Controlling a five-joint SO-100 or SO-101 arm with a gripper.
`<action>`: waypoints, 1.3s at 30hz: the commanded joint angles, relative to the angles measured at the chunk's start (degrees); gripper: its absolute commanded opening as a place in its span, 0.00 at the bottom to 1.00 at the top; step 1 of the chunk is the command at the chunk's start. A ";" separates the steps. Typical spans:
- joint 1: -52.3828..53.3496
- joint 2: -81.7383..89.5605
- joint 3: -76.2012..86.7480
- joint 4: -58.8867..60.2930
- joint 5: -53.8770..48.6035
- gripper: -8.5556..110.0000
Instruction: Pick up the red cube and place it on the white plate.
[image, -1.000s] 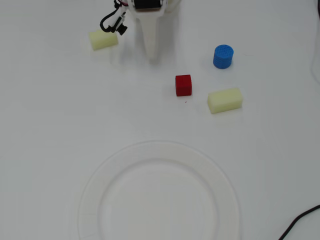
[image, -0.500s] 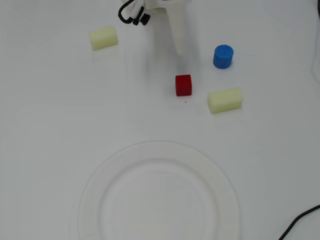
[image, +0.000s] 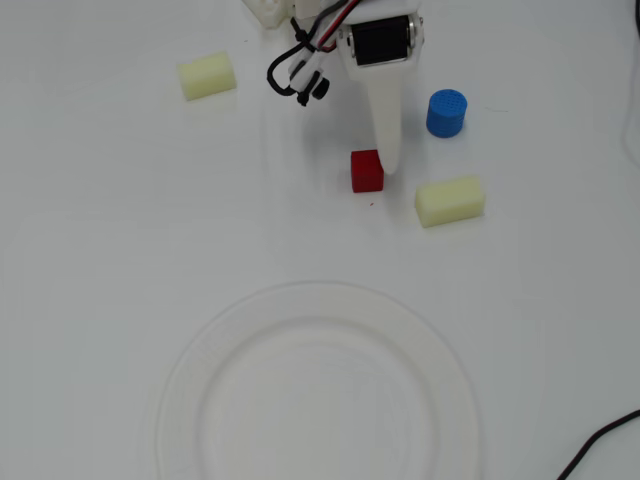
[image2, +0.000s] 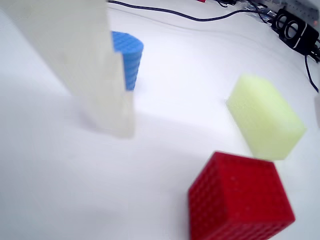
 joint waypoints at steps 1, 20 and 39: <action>0.97 -2.11 0.88 -4.75 -2.02 0.32; 4.57 -16.61 -3.16 -11.07 -6.50 0.07; 11.16 26.89 4.31 -29.09 -9.14 0.07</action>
